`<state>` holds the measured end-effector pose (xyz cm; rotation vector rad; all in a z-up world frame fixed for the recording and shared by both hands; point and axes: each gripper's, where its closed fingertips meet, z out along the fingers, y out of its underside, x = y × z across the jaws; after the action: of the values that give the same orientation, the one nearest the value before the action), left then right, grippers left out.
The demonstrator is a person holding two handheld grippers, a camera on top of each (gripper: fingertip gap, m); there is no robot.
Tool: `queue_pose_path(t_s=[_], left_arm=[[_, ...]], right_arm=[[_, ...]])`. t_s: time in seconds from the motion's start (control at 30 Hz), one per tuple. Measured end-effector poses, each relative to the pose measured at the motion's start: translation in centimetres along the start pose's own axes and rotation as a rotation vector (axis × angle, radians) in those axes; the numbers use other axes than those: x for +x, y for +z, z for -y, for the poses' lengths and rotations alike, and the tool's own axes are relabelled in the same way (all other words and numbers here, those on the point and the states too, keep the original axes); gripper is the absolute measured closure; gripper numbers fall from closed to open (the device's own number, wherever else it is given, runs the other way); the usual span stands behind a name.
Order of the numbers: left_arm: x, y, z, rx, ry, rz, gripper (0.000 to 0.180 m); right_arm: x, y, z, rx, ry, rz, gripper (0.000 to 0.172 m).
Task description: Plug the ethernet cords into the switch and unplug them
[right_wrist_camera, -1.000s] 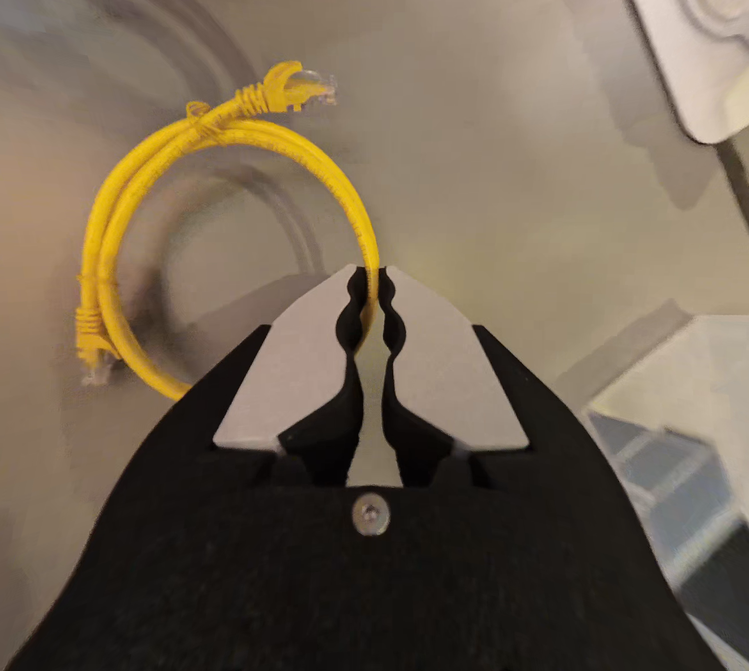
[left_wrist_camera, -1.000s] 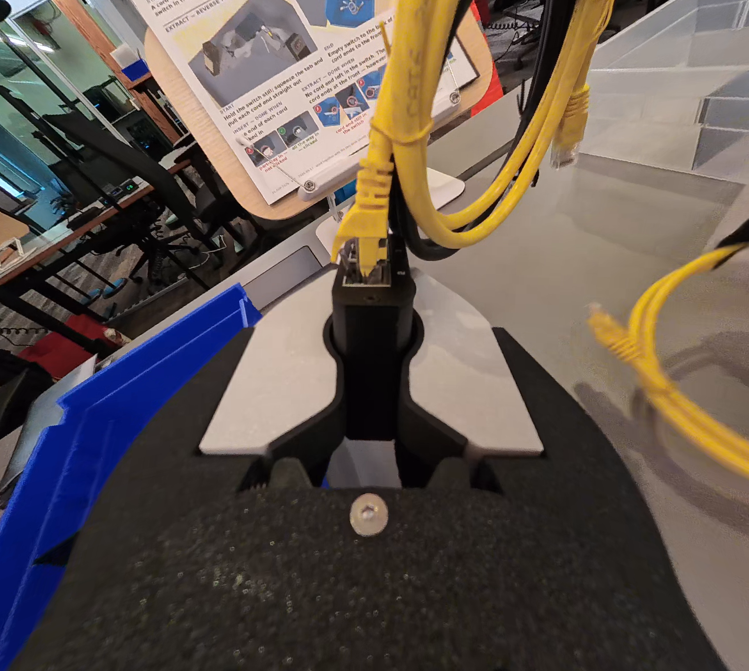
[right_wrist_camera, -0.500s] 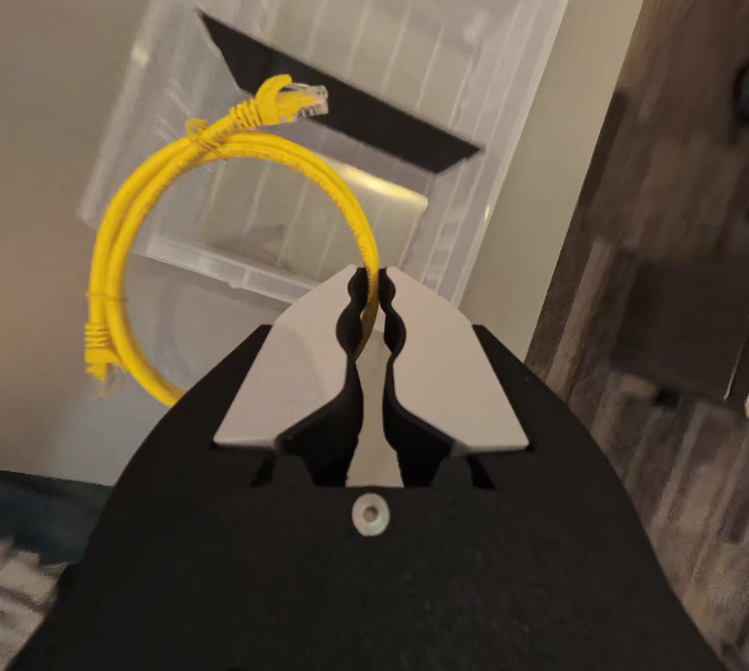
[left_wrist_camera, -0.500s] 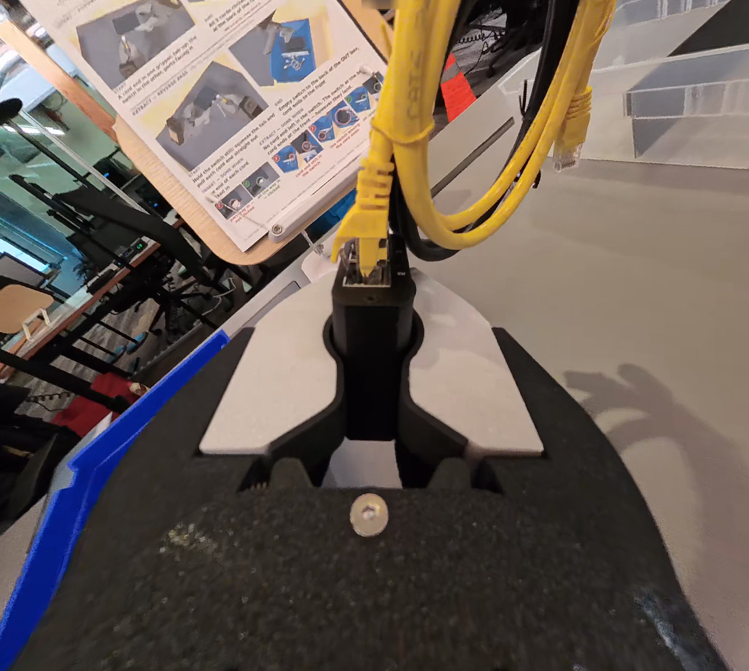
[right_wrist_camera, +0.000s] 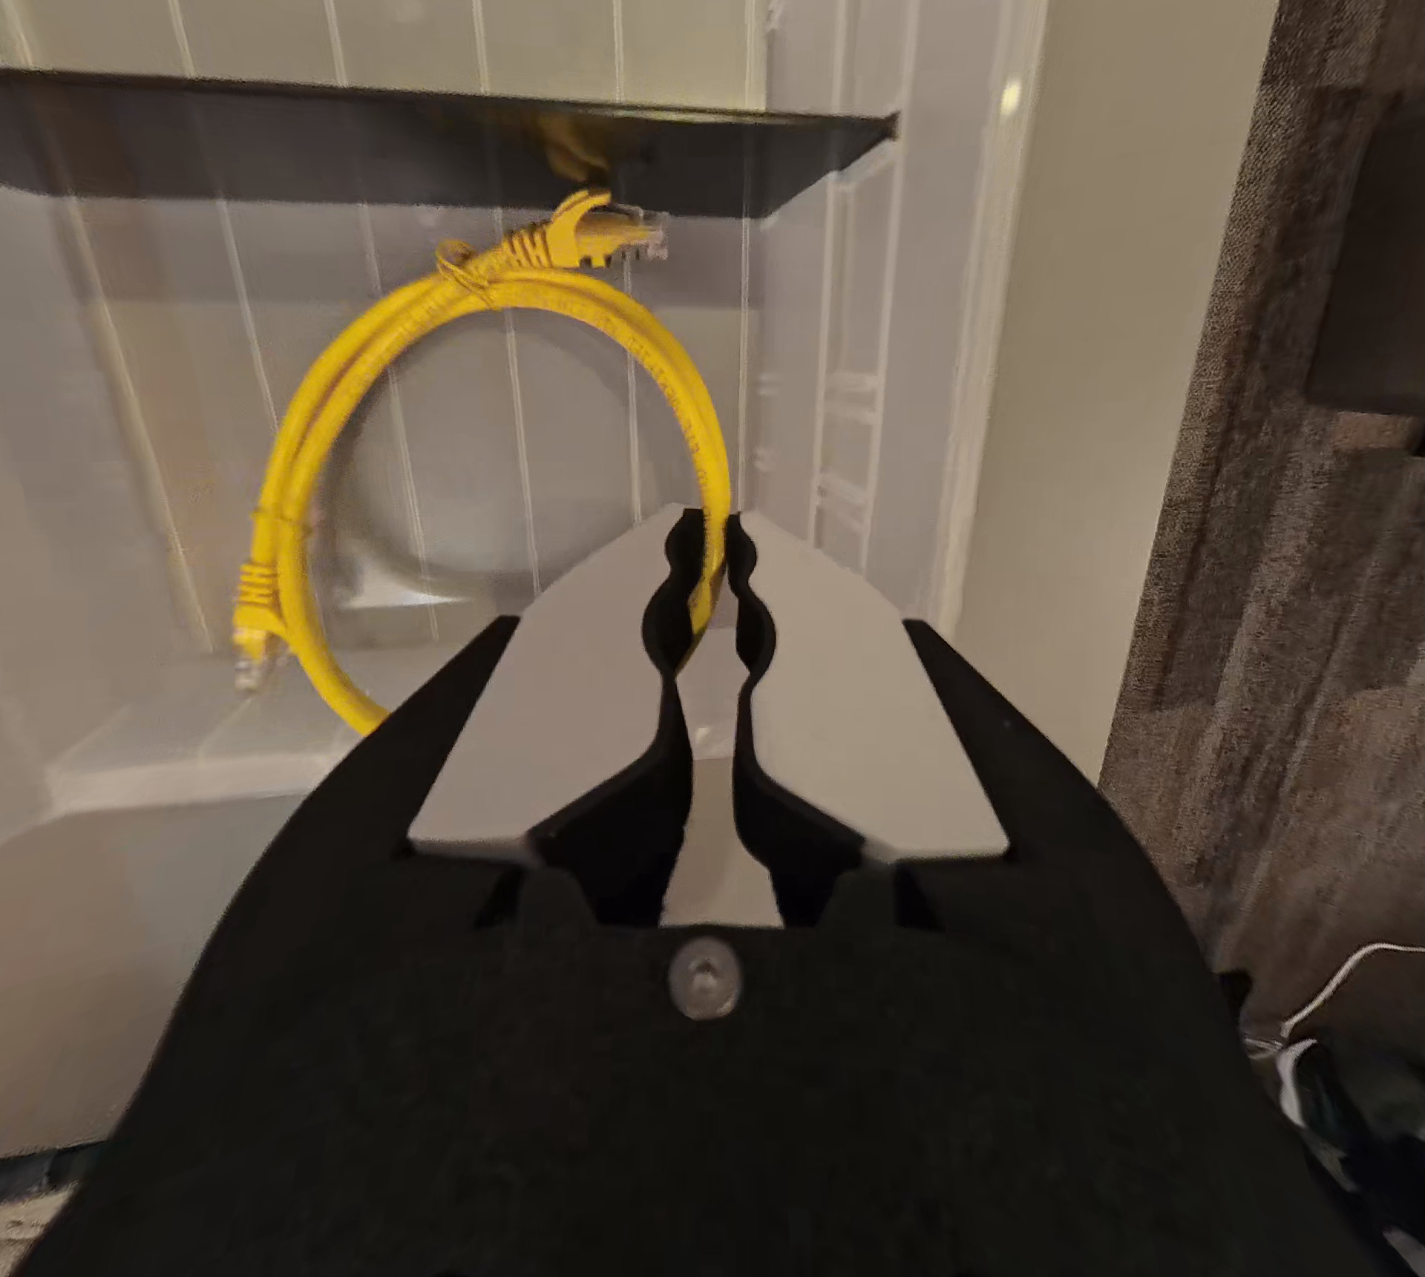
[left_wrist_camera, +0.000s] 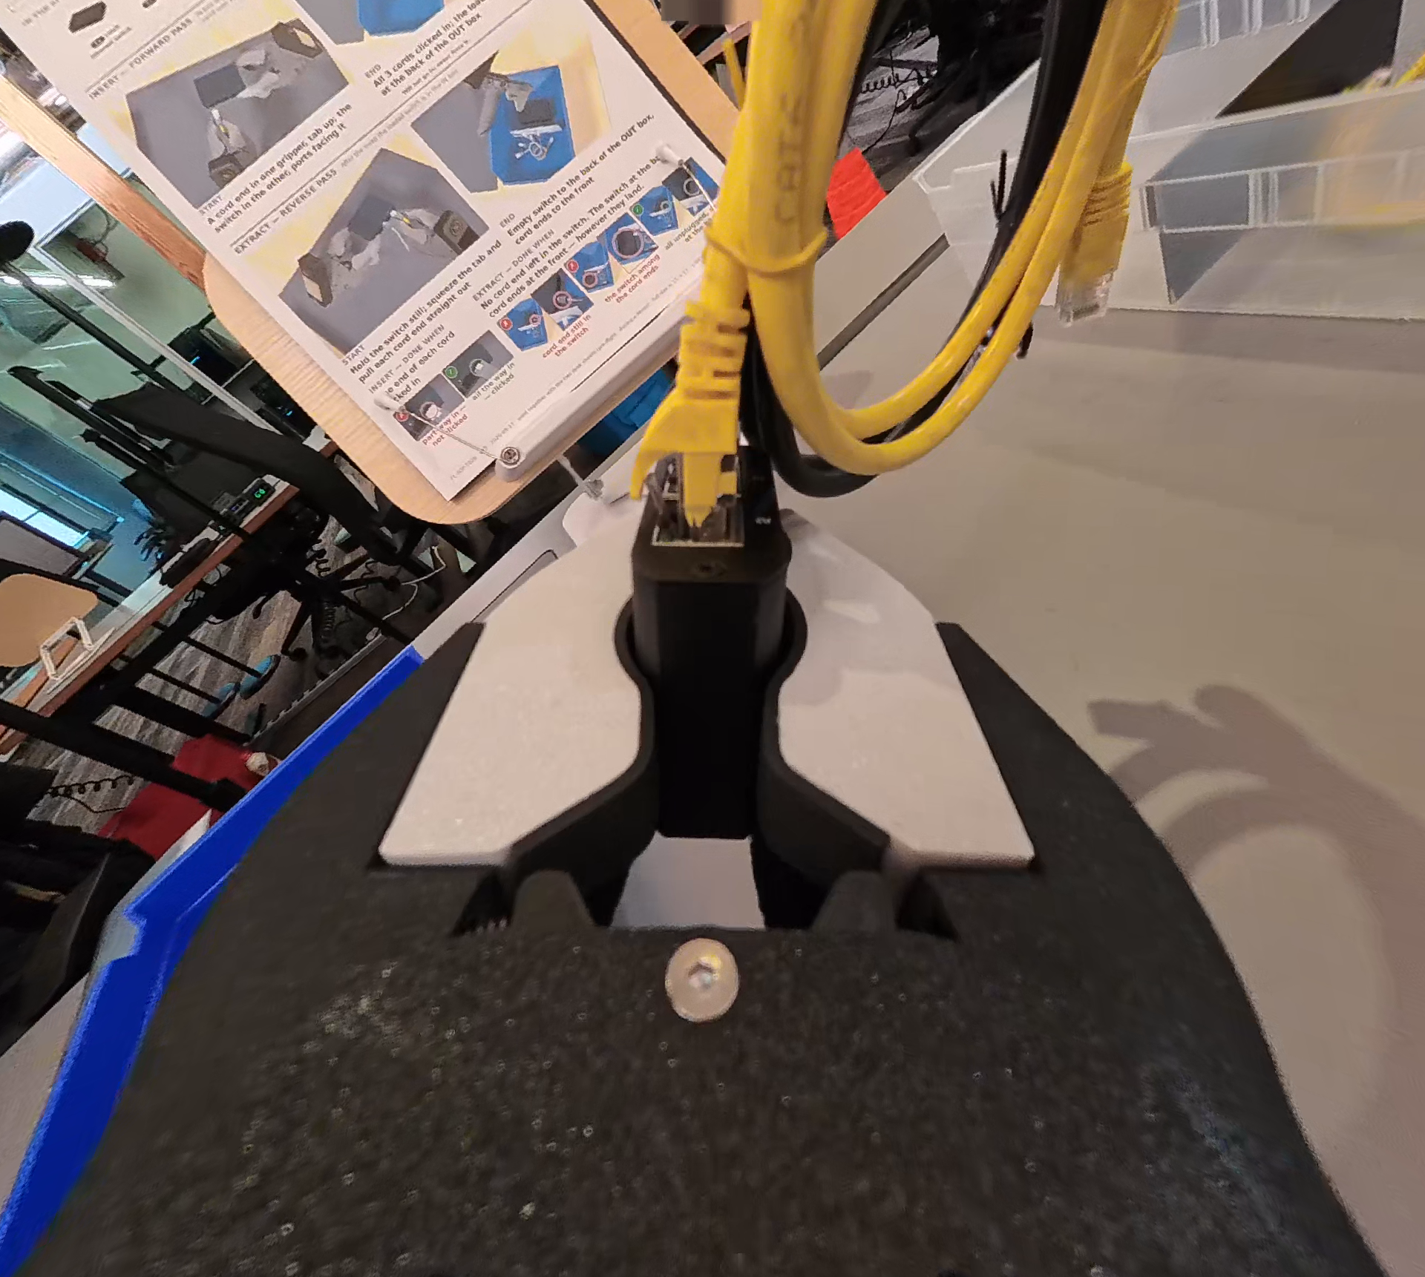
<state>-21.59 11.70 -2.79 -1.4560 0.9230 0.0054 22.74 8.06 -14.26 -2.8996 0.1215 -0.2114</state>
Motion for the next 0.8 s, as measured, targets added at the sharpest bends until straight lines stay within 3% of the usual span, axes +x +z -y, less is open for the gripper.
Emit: queue_pose_path(t_s=[0.03,0.2,0.33,0.47,0.6,0.73,0.8], left_arm=[[-0.1,0.0,-0.1,-0.005,0.009,0.006,0.155],[0.0,0.3,-0.7,-0.027,0.02,0.008,0.155],[0.1,0.3,-0.6,-0.016,0.025,0.008,0.155],[0.8,0.4,-0.2,0.028,0.097,-0.008,0.155],[2.0,0.3,0.4,0.08,0.195,-0.028,0.155],[4.2,-0.2,1.6,0.18,0.207,-0.125,0.155],[5.1,-0.4,2.0,0.213,0.211,-0.164,0.155]], right_arm=[[-0.5,0.2,-0.1,-0.007,-0.015,0.008,0.166],[-2.1,-0.1,-0.3,0.028,-0.07,0.056,0.136],[-3.1,-3.6,1.4,0.195,-0.166,0.083,0.138],[-9.7,-10.0,3.5,0.523,-0.496,0.275,0.139],[-17.7,-16.1,2.8,0.837,-0.836,0.502,0.143],[-21.7,-18.8,2.5,1.026,-1.124,0.483,0.136],[-23.8,-19.8,2.0,1.079,-1.22,0.565,0.141]])
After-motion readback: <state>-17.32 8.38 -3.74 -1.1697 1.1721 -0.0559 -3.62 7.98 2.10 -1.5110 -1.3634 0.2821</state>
